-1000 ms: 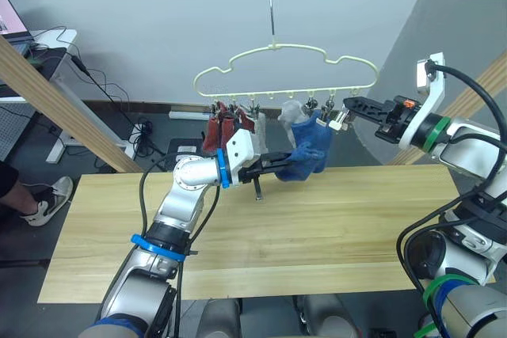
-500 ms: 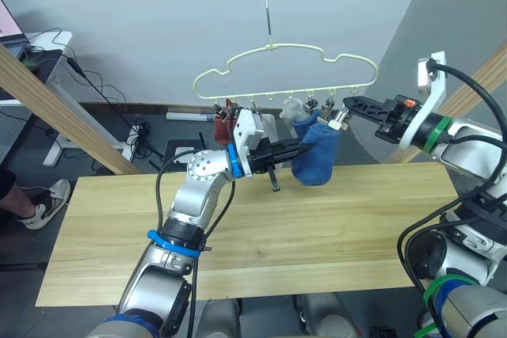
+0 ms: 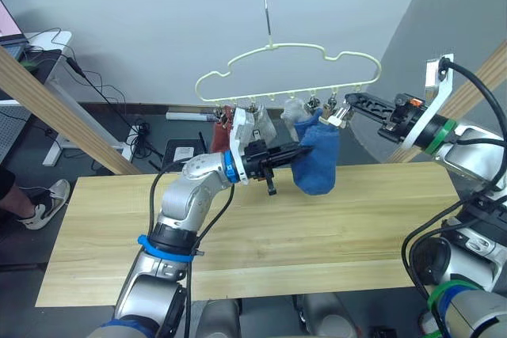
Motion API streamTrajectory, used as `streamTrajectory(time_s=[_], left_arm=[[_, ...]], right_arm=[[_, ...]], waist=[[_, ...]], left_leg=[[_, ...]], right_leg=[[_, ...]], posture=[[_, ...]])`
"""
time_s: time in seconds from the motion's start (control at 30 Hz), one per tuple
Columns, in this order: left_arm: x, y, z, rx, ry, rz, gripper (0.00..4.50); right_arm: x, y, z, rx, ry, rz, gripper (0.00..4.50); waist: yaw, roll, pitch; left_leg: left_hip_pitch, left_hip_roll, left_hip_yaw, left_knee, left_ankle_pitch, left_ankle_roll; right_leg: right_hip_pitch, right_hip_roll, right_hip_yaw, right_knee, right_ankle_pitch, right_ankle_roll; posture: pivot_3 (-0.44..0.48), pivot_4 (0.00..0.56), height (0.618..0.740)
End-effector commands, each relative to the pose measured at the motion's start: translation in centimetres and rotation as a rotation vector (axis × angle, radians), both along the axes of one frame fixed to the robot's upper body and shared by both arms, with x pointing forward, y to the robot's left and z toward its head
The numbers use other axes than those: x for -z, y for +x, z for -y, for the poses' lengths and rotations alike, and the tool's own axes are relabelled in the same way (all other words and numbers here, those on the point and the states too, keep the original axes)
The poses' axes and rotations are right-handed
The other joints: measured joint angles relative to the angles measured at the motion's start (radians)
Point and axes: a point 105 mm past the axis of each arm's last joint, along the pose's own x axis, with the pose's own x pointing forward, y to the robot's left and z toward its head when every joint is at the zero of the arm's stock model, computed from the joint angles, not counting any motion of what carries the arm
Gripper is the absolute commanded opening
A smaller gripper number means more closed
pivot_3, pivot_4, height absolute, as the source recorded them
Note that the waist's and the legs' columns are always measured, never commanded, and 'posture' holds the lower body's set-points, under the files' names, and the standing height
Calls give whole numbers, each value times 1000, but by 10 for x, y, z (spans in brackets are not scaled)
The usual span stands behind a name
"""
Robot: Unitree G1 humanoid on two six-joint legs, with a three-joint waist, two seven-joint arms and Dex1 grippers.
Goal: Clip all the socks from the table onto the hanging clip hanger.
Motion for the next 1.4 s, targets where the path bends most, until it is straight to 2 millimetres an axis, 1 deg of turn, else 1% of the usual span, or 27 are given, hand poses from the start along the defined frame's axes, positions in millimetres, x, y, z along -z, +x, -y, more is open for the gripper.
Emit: streamTrajectory(time_s=[0.03,0.17,0.27,0.5,0.77,0.8,0.83,0.93,1.03,1.13,1.17,1.2,1.23,1.3,1.37,1.4], left_arm=[[-13,-4,1,14,-43,5,20],[-17,4,1,-7,-66,-23,20],[-18,5,3,-3,-67,-25,20],[-26,8,10,-8,-99,-16,20],[-28,6,10,2,-101,-16,20],[-28,6,9,3,-100,-16,0],[-28,6,9,4,-98,-15,0],[-27,5,9,7,-91,-8,0],[-27,6,10,5,-81,4,0],[-24,6,11,-2,-61,32,0],[-20,7,12,-4,-40,36,239],[-15,6,13,0,-17,35,502],[-12,5,14,4,-2,35,692],[-6,4,15,3,11,31,1355],[1,2,16,10,27,17,1979],[7,1,16,12,50,20,2284]], right_arm=[[-17,-13,-5,-58,50,41,0],[-14,-17,-6,-55,32,3,0],[-13,-18,-8,-55,30,-11,0],[-13,-19,-10,-54,30,-6,0],[-10,-23,-15,-80,12,-3,0],[-10,-23,-16,-88,14,2,528],[-10,-24,-16,-92,13,4,773],[-8,-25,-16,-93,7,2,1895],[-6,-25,-14,-85,-4,-4,2875],[-2,-26,-5,-53,-44,-4,3982],[3,-28,1,-33,-100,3,4313],[9,-30,6,-21,-156,5,4500],[12,-32,9,-16,-193,6,4500],[24,-37,15,-21,-308,22,4500],[35,-41,19,-34,-362,11,4500],[41,-42,20,-36,-395,12,4500]], waist=[[1,0,1],[1,0,1],[1,0,1],[5,0,1],[5,0,1],[5,0,1],[6,0,1],[8,0,1],[9,0,1],[13,-1,1],[16,-1,2],[18,-1,2],[23,-1,2],[27,-1,2],[29,-1,2],[28,-1,2]], left_leg=[[0,2,2,0,0,0],[0,7,15,1,1,1],[-1,7,17,1,1,1],[-2,8,18,1,1,1],[-3,8,18,1,1,1],[-3,8,18,1,1,1],[-3,8,18,1,1,1],[-3,8,18,1,1,1],[-3,8,18,1,1,1],[-3,8,18,1,1,1],[-3,8,18,1,1,1],[-4,8,18,1,1,1],[-4,8,18,1,1,1],[-4,8,18,1,1,1],[-4,8,18,1,1,1],[-4,8,18,1,1,1]], right_leg=[[0,1,0,0,0,0],[0,3,0,-1,0,0],[0,2,1,-1,0,0],[0,2,0,-3,0,0],[-1,2,0,-3,0,0],[-1,2,0,-3,0,0],[-1,2,0,-3,0,0],[-1,2,-1,-3,0,0],[-1,2,-1,-3,0,0],[-1,2,-1,-3,0,0],[-1,2,-1,-3,0,0],[-1,2,-1,-4,0,0],[-1,2,-1,-4,0,0],[-1,2,-1,-5,0,0],[-1,2,-1,-5,0,0],[-1,2,-1,-6,0,0]], posture=[[-154,261,740],[-152,257,740],[-154,255,740],[-152,252,740],[-147,255,740],[-147,254,740],[-147,254,740],[-147,254,740],[-149,258,740],[-149,261,740],[-149,262,740],[-149,262,740],[-149,262,740],[-149,265,740],[-149,265,740],[-149,265,740]])
